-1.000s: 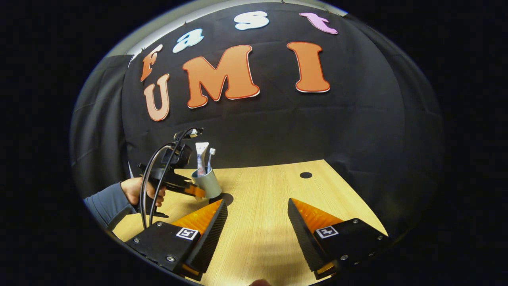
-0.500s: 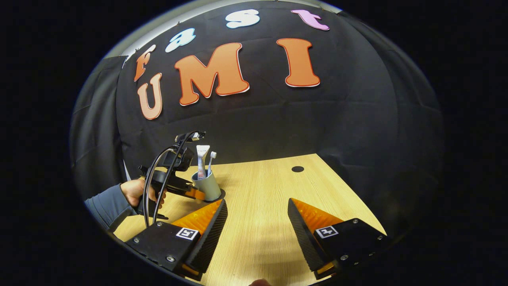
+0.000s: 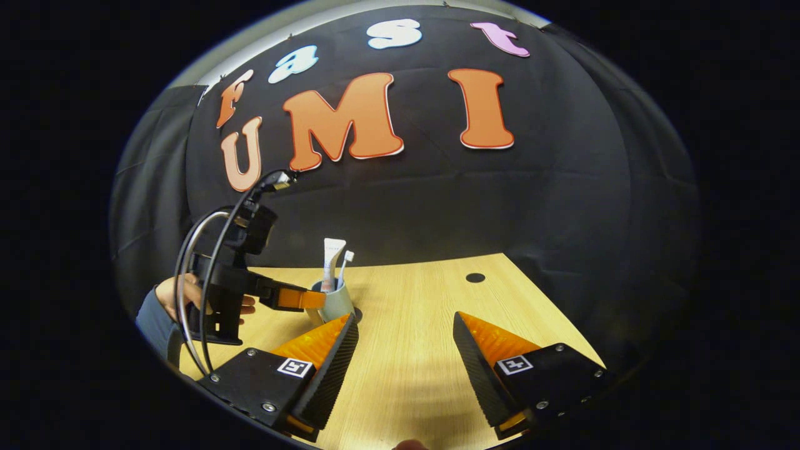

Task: Put the toothbrush and toothpaste on the desktop into the cup, then pick up the cup and place it on the coaster on the desktop.

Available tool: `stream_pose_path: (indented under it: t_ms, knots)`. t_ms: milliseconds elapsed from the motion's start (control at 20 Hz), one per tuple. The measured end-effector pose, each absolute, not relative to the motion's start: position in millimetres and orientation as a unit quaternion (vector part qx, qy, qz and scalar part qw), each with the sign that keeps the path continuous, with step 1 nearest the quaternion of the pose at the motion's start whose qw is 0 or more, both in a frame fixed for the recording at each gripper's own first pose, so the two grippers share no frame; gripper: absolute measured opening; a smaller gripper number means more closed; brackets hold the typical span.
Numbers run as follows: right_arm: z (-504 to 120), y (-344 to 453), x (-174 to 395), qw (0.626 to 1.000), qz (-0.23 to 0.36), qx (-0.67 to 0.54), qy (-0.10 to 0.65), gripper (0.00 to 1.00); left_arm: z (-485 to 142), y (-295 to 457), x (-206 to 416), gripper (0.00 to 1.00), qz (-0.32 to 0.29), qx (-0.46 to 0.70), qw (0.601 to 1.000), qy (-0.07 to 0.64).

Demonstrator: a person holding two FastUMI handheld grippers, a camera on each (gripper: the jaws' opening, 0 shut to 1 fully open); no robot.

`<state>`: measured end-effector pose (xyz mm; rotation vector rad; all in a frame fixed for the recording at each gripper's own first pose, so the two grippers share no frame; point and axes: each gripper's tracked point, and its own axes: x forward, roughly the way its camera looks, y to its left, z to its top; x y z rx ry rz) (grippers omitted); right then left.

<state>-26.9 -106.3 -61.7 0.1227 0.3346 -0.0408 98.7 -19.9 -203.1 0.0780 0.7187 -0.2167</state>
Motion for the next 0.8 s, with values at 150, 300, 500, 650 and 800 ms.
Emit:
stream_pose_path:
  t_ms: [150,300,500,650,800]
  knots:
    - [-43.1,-83.8,-16.0,0.990,-0.006,0.043,0.138,0.92,-163.2,-12.0,90.0,1.00,-0.111,0.069,0.949,0.287]
    - [-25.9,-65.2,-7.6,0.994,-0.002,0.029,0.106,0.92,-135.0,1.1,72.7,0.99,-0.098,0.071,0.964,0.236]
    - [-1.1,-41.2,-5.1,0.998,0.009,0.027,0.055,0.92,-101.6,39.4,43.7,1.00,-0.062,0.065,0.982,0.169]
    - [13.3,-25.1,-6.8,0.999,0.019,0.024,0.025,0.92,-77.4,65.6,24.0,1.00,-0.028,0.079,0.990,0.114]
    - [22.1,-11.1,-7.1,0.999,0.026,0.026,0.001,0.92,-55.1,88.5,2.3,0.99,-0.007,0.082,0.994,0.076]
